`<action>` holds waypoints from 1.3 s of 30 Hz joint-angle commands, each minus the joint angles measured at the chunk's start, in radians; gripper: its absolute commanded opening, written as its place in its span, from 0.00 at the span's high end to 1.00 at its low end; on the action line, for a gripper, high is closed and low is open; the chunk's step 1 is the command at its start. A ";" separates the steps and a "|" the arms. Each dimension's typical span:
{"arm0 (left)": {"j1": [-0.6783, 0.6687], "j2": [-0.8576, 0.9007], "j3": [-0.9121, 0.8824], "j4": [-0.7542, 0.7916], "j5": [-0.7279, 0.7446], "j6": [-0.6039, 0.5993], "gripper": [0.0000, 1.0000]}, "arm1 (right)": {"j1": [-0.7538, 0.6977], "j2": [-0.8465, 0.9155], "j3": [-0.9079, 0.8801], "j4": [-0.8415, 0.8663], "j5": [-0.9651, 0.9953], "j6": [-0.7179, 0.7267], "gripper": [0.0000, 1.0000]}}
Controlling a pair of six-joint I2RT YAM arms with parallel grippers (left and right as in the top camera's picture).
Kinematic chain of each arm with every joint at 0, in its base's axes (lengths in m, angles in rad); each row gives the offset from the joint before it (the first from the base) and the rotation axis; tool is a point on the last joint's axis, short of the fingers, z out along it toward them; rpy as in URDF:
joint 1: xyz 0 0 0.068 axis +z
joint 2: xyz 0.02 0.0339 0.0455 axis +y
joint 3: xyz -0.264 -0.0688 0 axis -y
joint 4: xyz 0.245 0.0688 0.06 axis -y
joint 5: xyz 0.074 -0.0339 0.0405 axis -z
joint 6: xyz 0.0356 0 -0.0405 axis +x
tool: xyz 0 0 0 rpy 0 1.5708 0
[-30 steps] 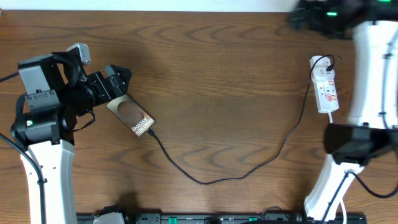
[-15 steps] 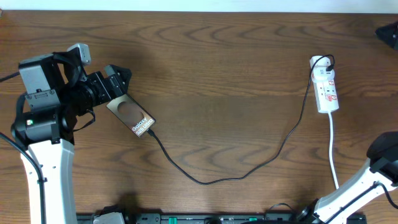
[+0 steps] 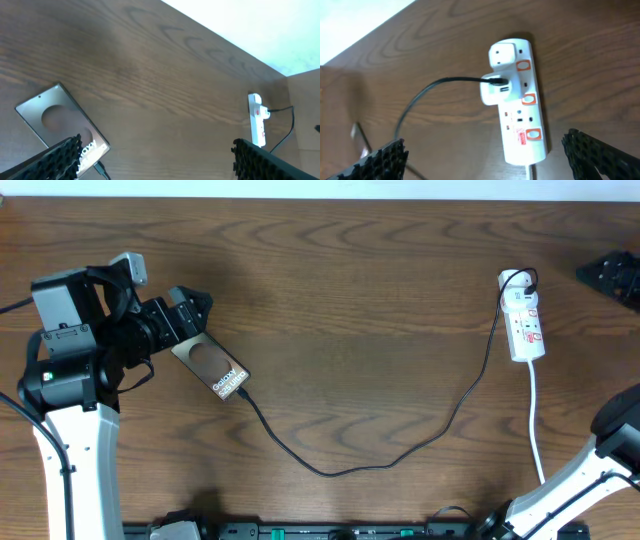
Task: Plug charger to phone and switch on socket
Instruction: 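Press the orange switch beside the charger with the right gripper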
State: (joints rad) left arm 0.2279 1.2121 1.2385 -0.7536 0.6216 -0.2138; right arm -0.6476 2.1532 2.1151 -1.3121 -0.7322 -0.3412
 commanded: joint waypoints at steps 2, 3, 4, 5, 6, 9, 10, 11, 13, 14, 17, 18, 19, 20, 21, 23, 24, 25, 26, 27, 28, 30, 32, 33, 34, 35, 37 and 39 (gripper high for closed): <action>-0.002 0.003 0.015 -0.008 -0.006 -0.009 0.05 | 0.032 0.009 -0.090 0.053 -0.003 -0.011 0.01; -0.002 0.003 0.015 -0.008 -0.006 -0.009 0.05 | 0.039 0.009 -0.111 0.070 -0.003 -0.011 0.01; -0.002 0.003 0.015 -0.008 -0.006 -0.009 0.05 | 0.046 0.009 -0.130 0.087 -0.003 -0.011 0.01; -0.002 0.003 0.015 -0.008 -0.006 -0.009 0.05 | 0.055 0.009 -0.153 0.107 -0.002 -0.011 0.01; -0.002 0.003 0.015 -0.008 -0.006 -0.009 0.05 | 0.062 0.009 -0.173 0.124 0.001 -0.011 0.01; -0.002 0.003 0.015 -0.008 -0.006 -0.008 0.05 | 0.086 0.009 -0.218 0.164 0.018 -0.011 0.01; -0.002 0.003 0.015 -0.008 -0.006 -0.008 0.05 | 0.094 0.009 -0.230 0.174 0.030 -0.011 0.01; -0.002 0.003 0.015 -0.008 -0.006 -0.008 0.05 | 0.103 0.009 -0.241 0.184 0.047 -0.011 0.01; -0.002 0.003 0.015 -0.008 -0.006 -0.008 0.05 | 0.117 0.009 -0.262 0.209 0.093 0.007 0.01; -0.002 0.003 0.015 -0.008 -0.006 -0.008 0.05 | 0.123 0.009 -0.270 0.223 0.124 0.031 0.01; -0.002 0.003 0.015 -0.008 -0.006 -0.008 0.05 | 0.135 0.010 -0.286 0.247 0.174 0.056 0.01; -0.002 0.003 0.015 -0.008 -0.006 -0.008 0.05 | 0.136 0.010 -0.286 0.248 0.174 0.056 0.01; -0.002 0.003 0.015 -0.008 -0.006 -0.008 0.05 | 0.137 0.010 -0.286 0.251 0.174 0.056 0.01; -0.002 0.003 0.015 -0.008 -0.006 -0.008 0.05 | 0.137 0.010 -0.286 0.252 0.174 0.056 0.01; -0.002 0.003 0.015 -0.008 -0.006 -0.008 0.05 | 0.137 0.010 -0.286 0.254 0.174 0.056 0.01; -0.002 0.003 0.015 -0.008 -0.006 -0.008 0.05 | 0.137 0.010 -0.286 0.254 0.177 0.056 0.01; -0.002 0.003 0.015 -0.008 -0.006 -0.008 0.05 | 0.137 0.013 -0.286 0.257 0.177 0.056 0.01; -0.002 0.003 0.014 -0.008 -0.006 -0.008 0.05 | 0.137 0.016 -0.286 0.259 0.173 0.057 0.01; -0.002 0.003 0.015 -0.009 -0.006 -0.008 0.05 | 0.138 0.023 -0.286 0.262 0.169 0.057 0.01; -0.002 0.003 0.015 -0.009 -0.006 -0.008 0.05 | 0.139 0.031 -0.286 0.264 0.165 0.057 0.01; -0.002 0.003 0.014 -0.009 -0.006 -0.008 0.05 | 0.141 0.043 -0.286 0.266 0.152 0.057 0.01; -0.002 0.003 0.014 -0.009 -0.006 -0.008 0.05 | 0.142 0.072 -0.286 0.268 0.107 0.056 0.01; -0.002 0.003 0.014 -0.009 -0.006 -0.008 0.05 | 0.142 0.094 -0.286 0.273 0.066 0.056 0.01; -0.002 0.003 0.014 -0.009 -0.006 -0.008 0.05 | 0.142 0.105 -0.286 0.274 0.054 0.056 0.01; -0.002 0.003 0.014 -0.009 -0.006 -0.008 0.05 | 0.143 0.112 -0.286 0.274 0.047 0.056 0.01; -0.002 0.003 0.014 -0.010 -0.006 -0.009 0.05 | 0.145 0.120 -0.286 0.275 0.045 0.056 0.01; -0.002 0.003 0.014 -0.012 -0.006 -0.009 0.05 | 0.146 0.127 -0.286 0.274 0.045 0.052 0.01; -0.002 0.003 0.014 -0.014 -0.006 -0.009 0.05 | 0.146 0.130 -0.286 0.274 0.042 0.048 0.01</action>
State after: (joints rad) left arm 0.2279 1.2121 1.2385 -0.7612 0.6216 -0.2138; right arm -0.5098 2.2864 1.8301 -1.0351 -0.6422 -0.2962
